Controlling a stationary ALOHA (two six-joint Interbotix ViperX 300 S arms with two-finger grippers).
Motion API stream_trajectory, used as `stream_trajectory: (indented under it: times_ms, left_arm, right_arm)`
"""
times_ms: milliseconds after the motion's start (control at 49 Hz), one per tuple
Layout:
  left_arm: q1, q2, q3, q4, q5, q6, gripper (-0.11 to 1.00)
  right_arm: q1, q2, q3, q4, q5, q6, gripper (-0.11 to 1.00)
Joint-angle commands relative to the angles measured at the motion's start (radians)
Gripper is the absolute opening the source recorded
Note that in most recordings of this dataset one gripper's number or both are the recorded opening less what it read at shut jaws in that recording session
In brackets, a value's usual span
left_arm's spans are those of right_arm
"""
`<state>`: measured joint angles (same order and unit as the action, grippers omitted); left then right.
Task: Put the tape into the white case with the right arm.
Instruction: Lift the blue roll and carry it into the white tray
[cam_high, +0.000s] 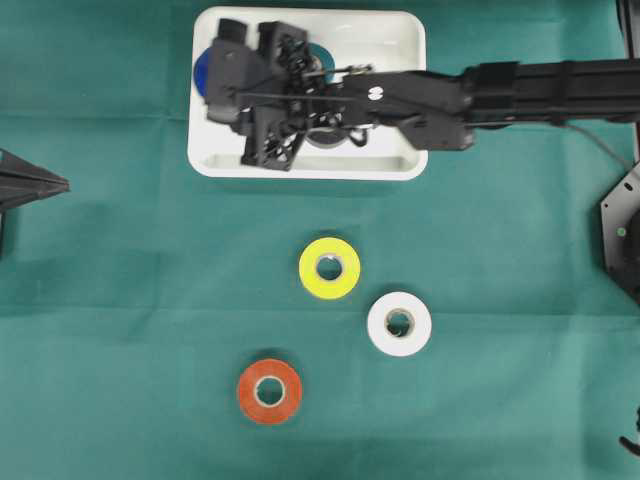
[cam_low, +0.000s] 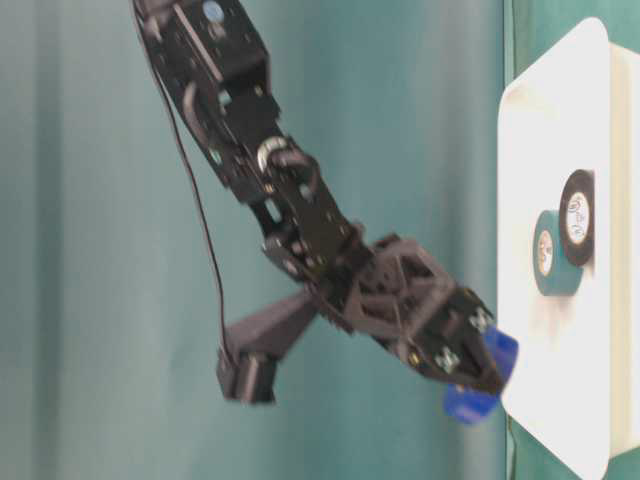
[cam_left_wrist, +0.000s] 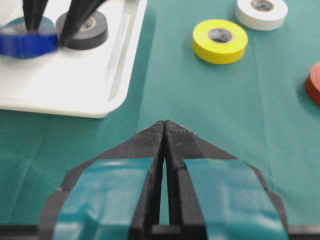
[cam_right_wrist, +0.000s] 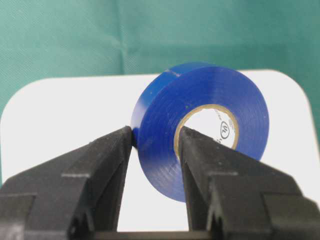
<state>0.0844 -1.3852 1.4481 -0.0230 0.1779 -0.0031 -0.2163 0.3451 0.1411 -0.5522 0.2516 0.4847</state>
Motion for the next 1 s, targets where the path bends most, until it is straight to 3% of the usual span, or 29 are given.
stream_trajectory:
  times_ms: [0,511,899,980]
  left_arm:
    - [0.003,0.006,-0.012,-0.003,-0.008,0.0,0.01]
    - [0.003,0.005,-0.012,-0.003,-0.009,0.0,0.01]
    - [0.003,0.006,-0.011,-0.002,-0.009,0.0,0.01]
    - [0.003,0.006,-0.011,-0.003,-0.009,0.0,0.01]
  right_arm:
    - [-0.021,-0.069,0.026,-0.005,-0.028,0.002,0.02]
    - [-0.074,-0.074,0.101,-0.005,-0.178,-0.008,0.02]
    - [-0.083,-0.074,0.104,-0.005,-0.195,-0.005,0.02]
    - [-0.083,-0.074,0.103,-0.005,-0.195,-0.005,0.15]
